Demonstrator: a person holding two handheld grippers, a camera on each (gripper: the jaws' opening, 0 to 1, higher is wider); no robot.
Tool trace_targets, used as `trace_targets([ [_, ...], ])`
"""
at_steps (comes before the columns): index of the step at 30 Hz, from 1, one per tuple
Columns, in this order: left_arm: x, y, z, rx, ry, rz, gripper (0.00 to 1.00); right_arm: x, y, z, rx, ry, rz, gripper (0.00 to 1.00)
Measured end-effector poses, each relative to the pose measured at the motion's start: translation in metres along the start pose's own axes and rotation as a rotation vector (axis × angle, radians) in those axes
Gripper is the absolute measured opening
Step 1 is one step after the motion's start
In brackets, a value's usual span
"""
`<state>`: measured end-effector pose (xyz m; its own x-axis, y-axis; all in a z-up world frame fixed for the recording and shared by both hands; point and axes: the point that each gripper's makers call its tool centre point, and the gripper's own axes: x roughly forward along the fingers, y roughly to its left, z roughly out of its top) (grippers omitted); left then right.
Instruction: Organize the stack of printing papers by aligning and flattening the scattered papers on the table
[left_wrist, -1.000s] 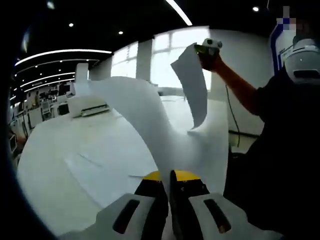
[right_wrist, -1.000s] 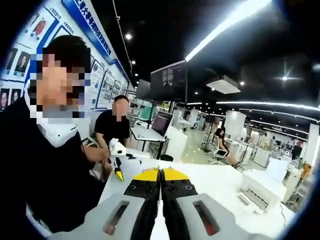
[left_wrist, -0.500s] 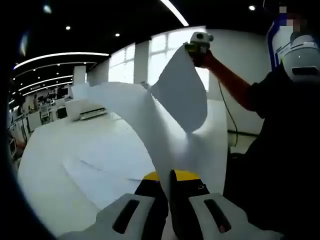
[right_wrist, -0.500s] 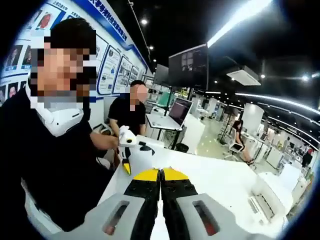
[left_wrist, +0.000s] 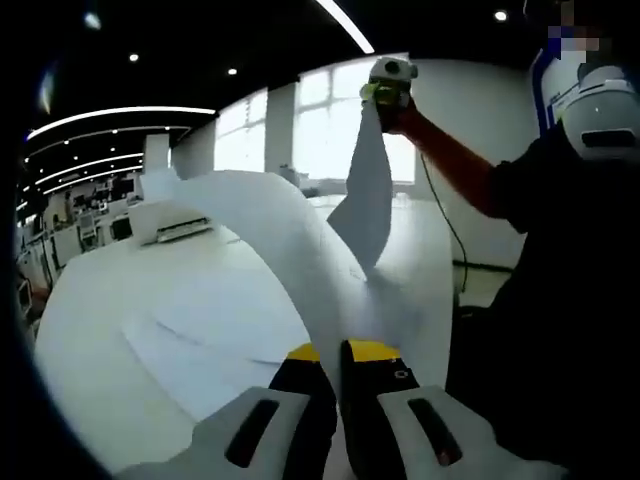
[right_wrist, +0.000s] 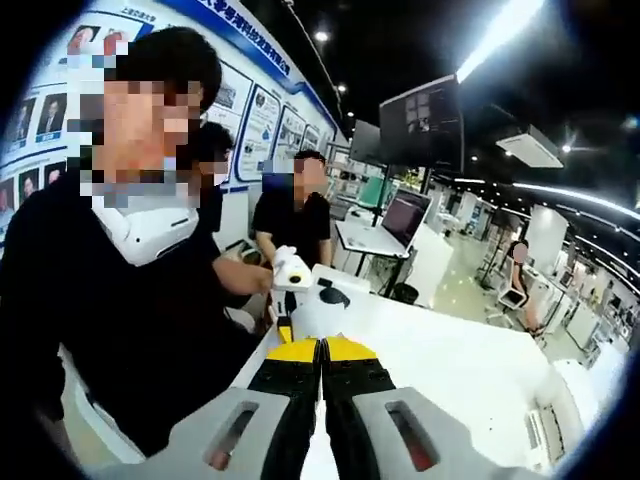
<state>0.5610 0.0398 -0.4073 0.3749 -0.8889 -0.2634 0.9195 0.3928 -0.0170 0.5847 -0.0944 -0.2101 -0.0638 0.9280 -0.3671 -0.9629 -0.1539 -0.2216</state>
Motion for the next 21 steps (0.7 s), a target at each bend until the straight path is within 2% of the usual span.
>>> trace_targets([
  [7, -0.002, -0.002, 0.0, 0.011, -0.002, -0.025, 0.06, 0.023, -0.01, -0.01, -0.003, 0.081, 0.023, 0.0],
  [16, -0.006, 0.003, 0.002, -0.067, -0.039, -0.035, 0.06, 0.054, -0.011, -0.026, -0.006, 0.169, 0.052, 0.0],
  [21, -0.003, 0.004, 0.0, -0.082, -0.038, -0.036, 0.06, 0.073, -0.011, -0.036, -0.009, 0.212, 0.074, 0.0],
])
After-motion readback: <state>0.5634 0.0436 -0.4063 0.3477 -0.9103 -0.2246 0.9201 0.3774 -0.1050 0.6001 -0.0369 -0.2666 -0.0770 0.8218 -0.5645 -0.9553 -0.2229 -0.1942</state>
